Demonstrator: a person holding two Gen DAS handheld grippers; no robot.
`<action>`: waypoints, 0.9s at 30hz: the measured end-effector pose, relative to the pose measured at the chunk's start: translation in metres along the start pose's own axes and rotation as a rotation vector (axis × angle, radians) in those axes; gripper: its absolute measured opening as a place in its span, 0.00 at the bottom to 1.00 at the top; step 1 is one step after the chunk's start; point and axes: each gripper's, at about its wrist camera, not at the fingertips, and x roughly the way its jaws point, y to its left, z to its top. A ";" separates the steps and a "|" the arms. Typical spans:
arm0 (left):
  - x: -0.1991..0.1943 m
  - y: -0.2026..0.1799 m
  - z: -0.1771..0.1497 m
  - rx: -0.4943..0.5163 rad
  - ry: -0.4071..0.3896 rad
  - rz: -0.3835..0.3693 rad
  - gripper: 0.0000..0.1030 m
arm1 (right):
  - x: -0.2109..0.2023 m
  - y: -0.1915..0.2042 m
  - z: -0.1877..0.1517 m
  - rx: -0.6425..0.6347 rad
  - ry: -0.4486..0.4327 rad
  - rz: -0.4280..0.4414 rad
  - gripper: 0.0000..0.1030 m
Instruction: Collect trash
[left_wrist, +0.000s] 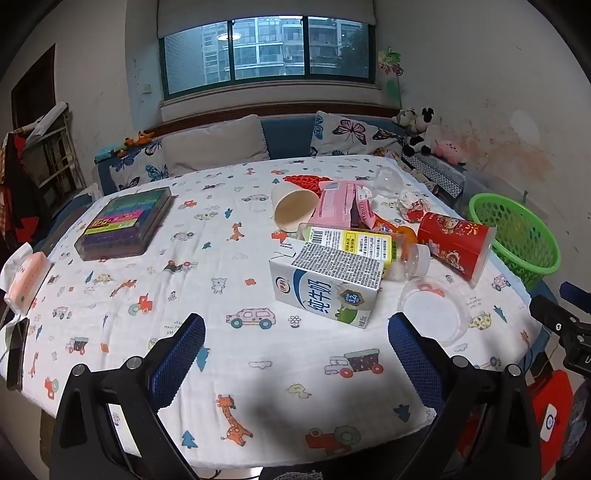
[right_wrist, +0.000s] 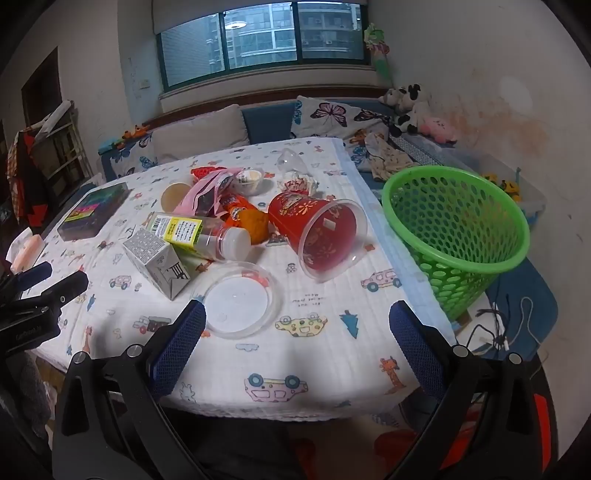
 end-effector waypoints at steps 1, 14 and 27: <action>0.000 0.000 0.000 -0.001 0.000 0.001 0.93 | 0.000 0.000 0.000 0.000 0.000 -0.001 0.96; 0.004 0.005 0.000 -0.022 0.016 -0.004 0.93 | 0.003 -0.001 0.000 0.002 0.004 -0.002 0.96; 0.008 0.009 0.001 -0.028 0.020 -0.002 0.93 | 0.005 0.001 0.001 0.001 0.011 0.000 0.96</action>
